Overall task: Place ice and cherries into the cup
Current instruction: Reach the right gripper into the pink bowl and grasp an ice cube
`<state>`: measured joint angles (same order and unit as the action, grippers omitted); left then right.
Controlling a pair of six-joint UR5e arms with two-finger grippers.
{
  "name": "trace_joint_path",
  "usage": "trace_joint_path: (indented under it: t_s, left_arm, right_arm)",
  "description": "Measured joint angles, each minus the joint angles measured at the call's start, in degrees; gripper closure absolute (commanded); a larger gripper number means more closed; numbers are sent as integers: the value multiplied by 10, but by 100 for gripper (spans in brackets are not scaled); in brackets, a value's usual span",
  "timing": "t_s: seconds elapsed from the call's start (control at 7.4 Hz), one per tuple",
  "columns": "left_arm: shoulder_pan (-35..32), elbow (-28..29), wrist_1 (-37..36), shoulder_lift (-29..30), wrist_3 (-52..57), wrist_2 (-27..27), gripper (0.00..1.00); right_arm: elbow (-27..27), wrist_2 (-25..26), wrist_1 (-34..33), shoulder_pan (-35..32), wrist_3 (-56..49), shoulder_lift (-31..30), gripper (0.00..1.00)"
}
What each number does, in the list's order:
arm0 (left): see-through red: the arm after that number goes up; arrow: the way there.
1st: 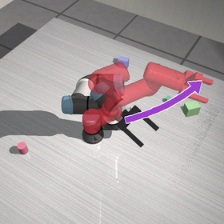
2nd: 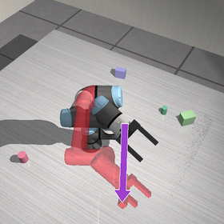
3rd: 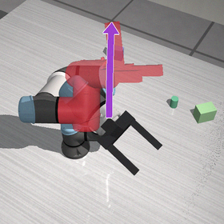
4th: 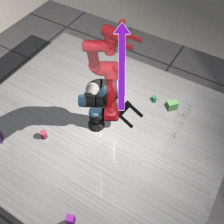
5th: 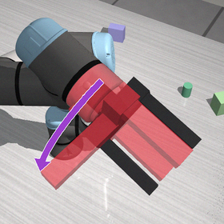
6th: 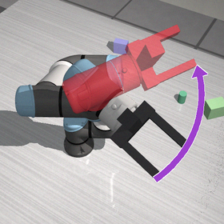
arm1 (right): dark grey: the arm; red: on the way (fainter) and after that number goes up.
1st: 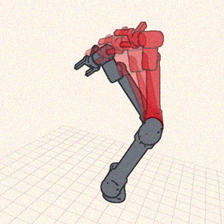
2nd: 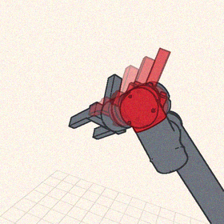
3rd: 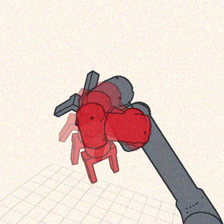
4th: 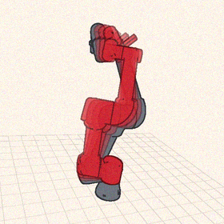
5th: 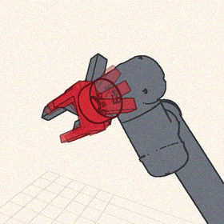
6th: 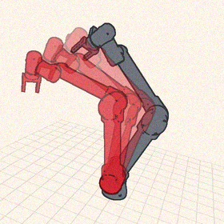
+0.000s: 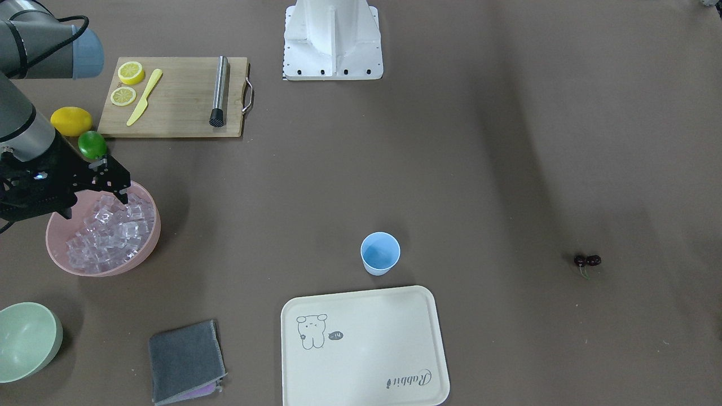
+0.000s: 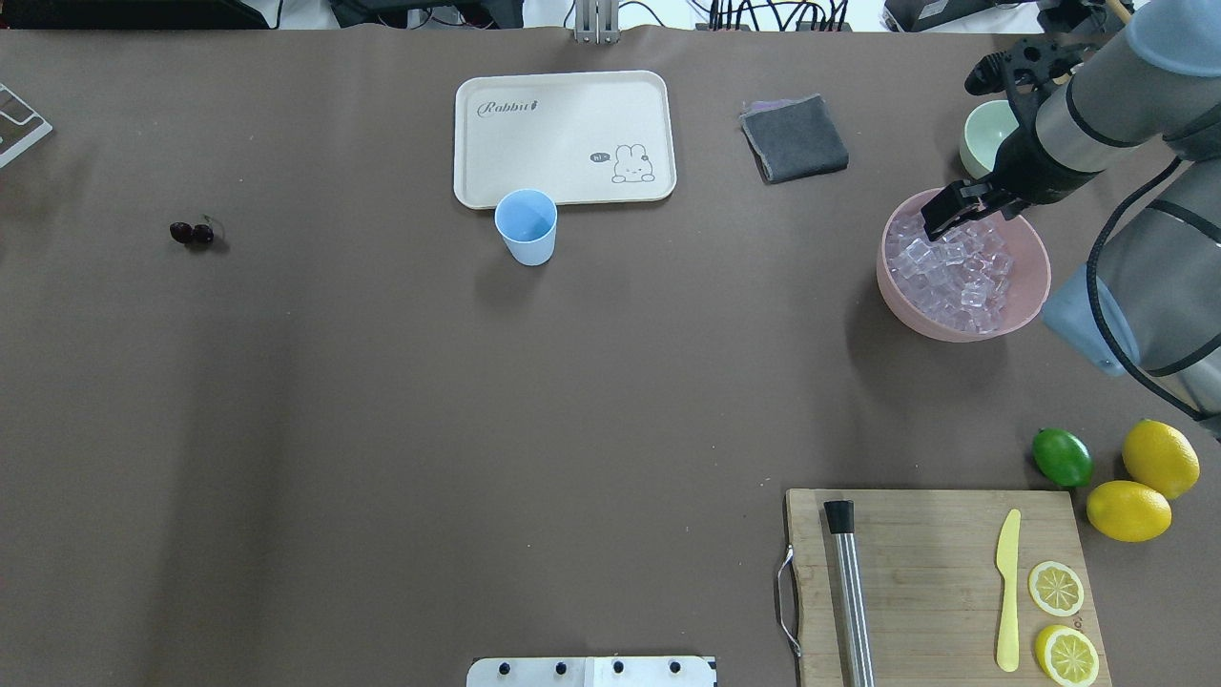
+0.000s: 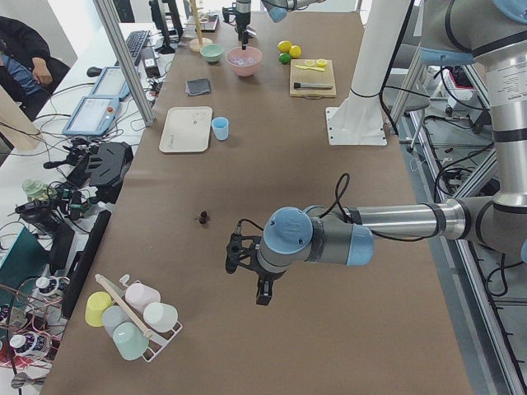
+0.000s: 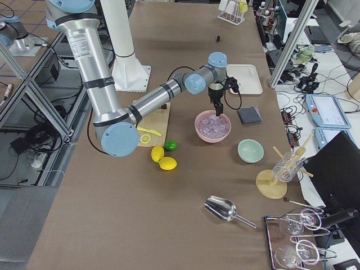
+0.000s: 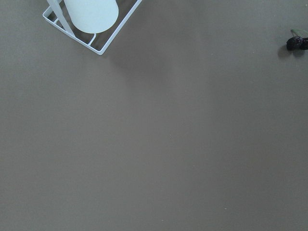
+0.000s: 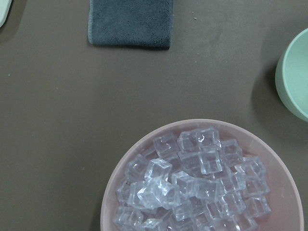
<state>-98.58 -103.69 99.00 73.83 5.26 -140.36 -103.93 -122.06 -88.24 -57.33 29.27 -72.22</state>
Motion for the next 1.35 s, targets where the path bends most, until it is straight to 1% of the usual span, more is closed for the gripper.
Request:
trace_joint_path:
  t_s: [0.27, 0.41, 0.68, 0.95, 1.08, 1.22, 1.35]
  left_arm:
    - [-3, -3, 1, 0, 2, 0, 2]
    - [-5, -5, 1, 0, 3, 0, 2]
    - [-7, -6, 1, 0, 3, 0, 2]
    - [-7, -7, 1, 0, 4, -1, 2]
    - [-7, -7, 1, 0, 4, -1, 2]
    - [-7, -7, 1, 0, 4, -1, 2]
    - [-7, -8, 1, 0, 4, -1, 2]
  right_arm:
    - [20, 3, 13, 6, 1, 3, 5]
    - [44, 4, 42, 9, 2, 3, 7]
    - [83, 4, 98, 15, 6, 3, 15]
    - [90, 10, 111, 26, 12, 3, 28]
    - [91, 16, 113, 32, 12, 2, 45]
    - [92, 20, 113, 35, 12, 0, 73]
    - [91, 21, 113, 36, 12, -1, 81]
